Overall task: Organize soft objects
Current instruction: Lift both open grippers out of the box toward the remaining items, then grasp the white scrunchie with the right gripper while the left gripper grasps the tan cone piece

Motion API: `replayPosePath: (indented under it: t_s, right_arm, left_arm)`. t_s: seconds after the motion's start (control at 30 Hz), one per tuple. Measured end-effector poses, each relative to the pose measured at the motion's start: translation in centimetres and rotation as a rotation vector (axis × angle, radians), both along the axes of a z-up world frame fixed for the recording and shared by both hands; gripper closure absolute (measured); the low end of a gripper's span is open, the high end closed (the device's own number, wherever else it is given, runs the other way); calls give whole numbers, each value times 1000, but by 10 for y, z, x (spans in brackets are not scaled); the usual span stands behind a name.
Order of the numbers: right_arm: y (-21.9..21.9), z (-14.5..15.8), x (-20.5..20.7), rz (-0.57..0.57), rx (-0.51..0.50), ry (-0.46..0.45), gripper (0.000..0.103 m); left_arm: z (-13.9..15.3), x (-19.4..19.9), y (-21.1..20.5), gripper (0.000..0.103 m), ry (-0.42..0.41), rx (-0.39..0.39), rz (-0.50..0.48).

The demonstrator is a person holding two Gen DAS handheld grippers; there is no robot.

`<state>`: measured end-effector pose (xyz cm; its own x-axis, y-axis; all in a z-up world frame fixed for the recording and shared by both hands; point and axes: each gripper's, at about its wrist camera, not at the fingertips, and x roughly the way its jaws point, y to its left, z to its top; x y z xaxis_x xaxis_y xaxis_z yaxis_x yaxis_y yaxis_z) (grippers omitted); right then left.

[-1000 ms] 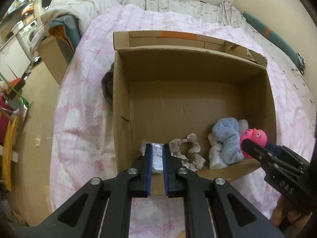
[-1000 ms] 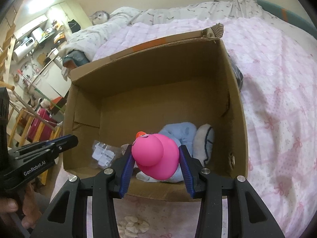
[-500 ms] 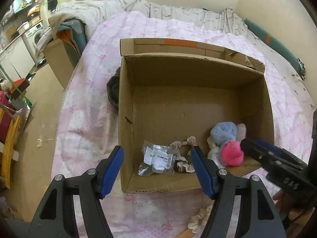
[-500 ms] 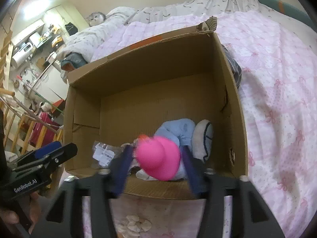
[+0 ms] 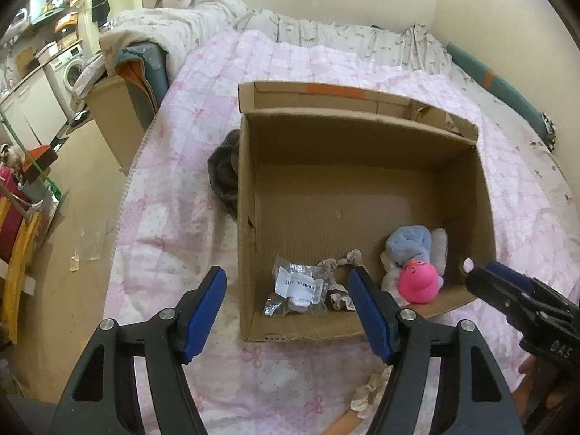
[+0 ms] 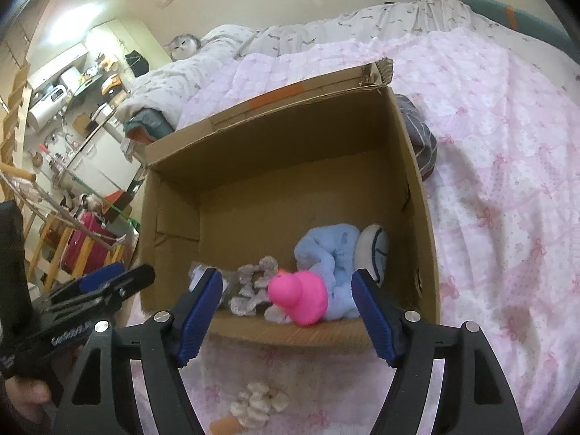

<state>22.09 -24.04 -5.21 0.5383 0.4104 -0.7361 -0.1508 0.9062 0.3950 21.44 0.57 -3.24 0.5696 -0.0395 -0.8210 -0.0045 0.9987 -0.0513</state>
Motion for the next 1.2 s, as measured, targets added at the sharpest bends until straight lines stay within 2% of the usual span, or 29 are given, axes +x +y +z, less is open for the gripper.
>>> replayPosePath:
  t_s: [0.1,0.23,0.37,0.53,0.73,0.87,1.0,1.2]
  right_arm:
    - [4,12,-10,27,-14,4,25]
    - [10,31,-26,56,-52,-34,25]
    - [11,39,-45,55,-55,-51,25]
    - [5,26,-66,28,-57,-23,25]
    - [-9,6,-83,-33,-54,20,25]
    - [-12,4,-86,-56,-67,18,25]
    - [-9,-1,-87,-53,-94,29,25]
    - [-8,-14,-82,-59,-79,79,25]
  left_arm:
    - [11,-10,5,36,-27,-23,-3]
    - [18,-27,9,35,-45,-40,-18]
    - [17,-43,9,35,-46,-8,-48]
    - [12,-67,20,34,-26,-81,-33]
    - [-4,-89,28,34,-40,-57,-10]
    - [-10,-92,44,34,-40,-92,53]
    - [-19,-89,47,34,-18,-105,67]
    - [-30,-82,50,34,23,-129,88]
